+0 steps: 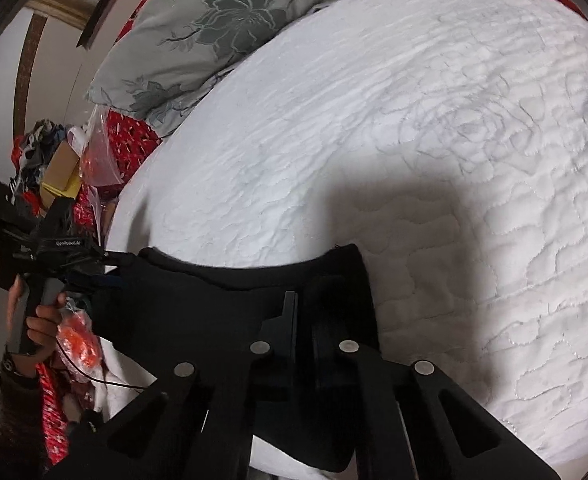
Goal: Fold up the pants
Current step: 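Lift the pants edge with both tools and fold it over again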
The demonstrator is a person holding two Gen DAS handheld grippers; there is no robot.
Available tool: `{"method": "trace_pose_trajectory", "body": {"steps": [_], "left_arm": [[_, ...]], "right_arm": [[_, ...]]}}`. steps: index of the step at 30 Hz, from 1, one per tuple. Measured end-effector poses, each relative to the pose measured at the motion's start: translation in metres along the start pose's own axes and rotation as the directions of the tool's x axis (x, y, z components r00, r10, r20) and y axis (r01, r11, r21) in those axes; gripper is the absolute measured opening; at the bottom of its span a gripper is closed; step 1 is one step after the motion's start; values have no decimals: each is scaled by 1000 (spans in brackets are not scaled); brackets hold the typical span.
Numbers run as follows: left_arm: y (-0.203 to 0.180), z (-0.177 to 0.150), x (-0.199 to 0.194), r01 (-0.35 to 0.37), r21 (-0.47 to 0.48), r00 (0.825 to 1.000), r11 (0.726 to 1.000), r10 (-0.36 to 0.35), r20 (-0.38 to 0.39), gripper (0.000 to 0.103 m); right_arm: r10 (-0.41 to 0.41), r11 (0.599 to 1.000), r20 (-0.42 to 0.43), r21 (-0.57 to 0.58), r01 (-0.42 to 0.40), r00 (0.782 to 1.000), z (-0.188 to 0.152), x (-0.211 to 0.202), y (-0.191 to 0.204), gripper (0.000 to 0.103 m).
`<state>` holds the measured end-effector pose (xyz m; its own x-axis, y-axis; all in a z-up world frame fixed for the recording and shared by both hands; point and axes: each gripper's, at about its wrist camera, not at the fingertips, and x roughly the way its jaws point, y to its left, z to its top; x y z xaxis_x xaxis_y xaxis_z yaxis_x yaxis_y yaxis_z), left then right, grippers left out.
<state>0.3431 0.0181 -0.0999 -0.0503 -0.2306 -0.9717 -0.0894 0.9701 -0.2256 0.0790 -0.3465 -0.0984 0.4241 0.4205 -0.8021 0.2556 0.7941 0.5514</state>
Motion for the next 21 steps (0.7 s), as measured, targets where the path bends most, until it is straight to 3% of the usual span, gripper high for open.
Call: {"method": "trace_pose_trajectory", "body": {"steps": [5,13,19,21], "left_arm": [[7,0,-22,100,-17,995,995,-100,2,74],[-6,11,-2,-63,-16,995,998,61,-76,72],[-13,5,-19,-22,-30,999,999,21,-31,72],[2,5,-32,10,-19,1000,1000,-10,2,72]], "right_arm": [[19,1000,-1,-9,-19,1000,-3,-4,0,10],[25,1000,9,-12,-25,1000,-6,-4,2,10],[67,998,4,5,-67,998,-4,-6,-1,15],[63,998,-4,2,-63,998,-5,-7,-2,19]]}}
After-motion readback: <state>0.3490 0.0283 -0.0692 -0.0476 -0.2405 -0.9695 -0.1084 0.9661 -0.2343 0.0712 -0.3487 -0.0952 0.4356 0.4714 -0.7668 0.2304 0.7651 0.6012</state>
